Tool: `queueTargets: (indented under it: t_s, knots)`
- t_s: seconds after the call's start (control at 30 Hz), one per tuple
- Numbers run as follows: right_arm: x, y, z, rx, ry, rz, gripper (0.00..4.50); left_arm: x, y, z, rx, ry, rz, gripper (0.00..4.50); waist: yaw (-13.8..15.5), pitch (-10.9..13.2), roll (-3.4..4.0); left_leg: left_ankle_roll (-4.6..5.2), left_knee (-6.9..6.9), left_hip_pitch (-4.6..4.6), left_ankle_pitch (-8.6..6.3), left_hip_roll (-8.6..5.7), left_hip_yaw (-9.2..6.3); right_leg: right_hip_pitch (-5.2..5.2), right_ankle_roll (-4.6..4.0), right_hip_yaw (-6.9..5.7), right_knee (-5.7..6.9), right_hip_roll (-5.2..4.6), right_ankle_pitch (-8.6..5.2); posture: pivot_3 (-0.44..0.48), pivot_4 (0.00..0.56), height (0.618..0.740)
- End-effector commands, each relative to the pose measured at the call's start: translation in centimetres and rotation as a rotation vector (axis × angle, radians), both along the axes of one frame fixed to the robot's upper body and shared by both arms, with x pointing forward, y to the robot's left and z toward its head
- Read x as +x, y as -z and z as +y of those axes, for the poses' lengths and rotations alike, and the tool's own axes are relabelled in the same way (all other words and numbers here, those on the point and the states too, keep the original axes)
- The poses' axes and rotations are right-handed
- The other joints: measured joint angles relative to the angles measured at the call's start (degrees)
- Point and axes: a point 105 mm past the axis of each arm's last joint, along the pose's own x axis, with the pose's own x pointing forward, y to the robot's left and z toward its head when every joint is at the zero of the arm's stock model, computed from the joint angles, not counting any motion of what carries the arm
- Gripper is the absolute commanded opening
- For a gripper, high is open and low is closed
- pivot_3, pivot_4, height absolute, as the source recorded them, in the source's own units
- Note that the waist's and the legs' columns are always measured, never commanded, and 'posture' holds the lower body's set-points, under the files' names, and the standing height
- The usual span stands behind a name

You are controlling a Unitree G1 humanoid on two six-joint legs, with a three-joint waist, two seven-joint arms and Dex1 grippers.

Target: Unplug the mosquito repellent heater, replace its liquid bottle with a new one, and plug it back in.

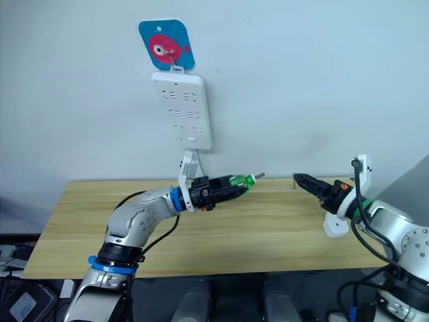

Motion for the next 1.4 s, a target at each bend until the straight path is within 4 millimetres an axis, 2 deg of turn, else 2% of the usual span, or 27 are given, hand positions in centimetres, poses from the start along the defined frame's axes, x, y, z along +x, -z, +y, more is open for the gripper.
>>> queueTargets:
  t_s: [0.03,0.2,0.37,0.53,0.8,0.83,0.87,1.07,1.17,1.23,1.3,1.4]
  knots:
    - [-0.1,-2.3,1.4,0.131,0.078,0.004,4.43,0.3,-1.8,-1.5,-0.022,-0.02,-0.144,2.27,-0.33,0.01,0.0,0.01,-0.01,-0.04,-0.01,-0.02,0.09,0.0,0.03,0.06,-0.11,-0.05,0.01,0.174,0.22,0.74]
    - [0.0,-2.9,4.0,0.193,0.078,0.073,4.43,0.0,-2.7,-2.9,-0.058,-0.021,-0.186,2.27,-0.77,0.0,-0.01,0.01,0.0,-0.18,-0.01,-0.12,0.13,0.0,0.23,0.1,-0.36,-0.14,0.1,0.176,0.218,0.74]
    - [0.2,-1.9,5.9,0.195,0.077,0.13,4.43,-0.4,-2.9,-3.6,-0.073,-0.016,-0.198,2.27,-1.28,0.0,-0.01,0.01,-0.02,-0.15,0.0,-0.02,0.0,0.0,0.22,-0.01,-0.31,-0.04,0.1,0.188,0.215,0.74]
    - [0.7,-2.2,7.0,0.211,0.079,0.128,4.43,-1.2,-3.0,-4.4,-0.095,0.007,-0.191,2.27,-1.47,0.0,-0.01,0.01,-0.01,-0.16,0.0,-0.01,0.0,0.0,0.22,-0.01,-0.32,-0.03,0.1,0.192,0.208,0.74]
    - [0.9,-2.4,7.1,0.212,0.09,0.124,4.43,-2.0,-2.8,-4.9,-0.1,0.027,-0.181,2.27,-1.53,-0.01,0.0,0.01,-0.01,-0.16,0.0,-0.01,-0.01,0.0,0.22,-0.01,-0.31,-0.03,0.1,0.194,0.202,0.74]
    - [0.9,-2.4,7.2,0.211,0.084,0.125,4.08,-2.1,-2.8,-4.9,-0.1,0.028,-0.18,2.27,-1.53,-0.01,0.0,0.01,-0.02,-0.15,0.0,-0.01,-0.01,0.0,0.22,-0.01,-0.31,-0.03,0.1,0.194,0.202,0.74]
    - [0.8,-2.4,7.3,0.212,0.081,0.126,3.91,-2.1,-2.8,-4.9,-0.1,0.03,-0.18,2.27,-1.53,-0.01,0.0,0.01,-0.01,-0.15,0.0,0.0,-0.01,0.0,0.22,-0.01,-0.31,-0.03,0.1,0.194,0.202,0.74]
    - [0.7,-2.4,7.5,0.219,0.064,0.127,1.72,-2.2,-2.7,-5.0,-0.098,0.038,-0.177,2.27,-1.52,-0.01,0.0,0.01,-0.01,-0.16,0.0,-0.01,-0.01,0.0,0.22,-0.01,-0.31,-0.03,0.1,0.195,0.195,0.74]
    - [0.5,-2.6,7.8,0.228,0.048,0.127,0.87,-2.3,-2.6,-5.0,-0.093,0.04,-0.173,2.27,-1.51,-0.01,0.0,0.01,-0.01,-0.15,0.0,-0.01,0.0,0.0,0.22,-0.01,-0.31,-0.03,0.1,0.195,0.195,0.74]
    - [0.3,-2.7,8.0,0.236,0.036,0.125,0.86,-2.2,-2.5,-5.1,-0.088,0.04,-0.161,2.27,-1.52,-0.01,0.0,0.01,-0.01,-0.15,0.0,-0.01,-0.01,0.0,0.22,-0.01,-0.3,-0.03,0.1,0.192,0.194,0.74]
    - [0.4,-2.6,7.7,0.236,0.048,0.125,0.86,-2.4,-2.3,-5.1,-0.079,0.056,-0.152,3.0,-1.52,-0.01,0.0,0.01,-0.01,-0.15,0.0,0.0,0.0,0.0,0.22,-0.01,-0.31,-0.03,0.1,0.192,0.194,0.74]
    - [0.7,-2.1,7.0,0.219,0.084,0.125,0.86,-2.2,-2.2,-4.9,-0.049,0.058,-0.169,3.82,-1.47,-0.01,0.0,0.01,-0.01,-0.16,0.0,-0.01,-0.01,0.0,0.22,-0.01,-0.3,-0.03,0.1,0.193,0.196,0.74]
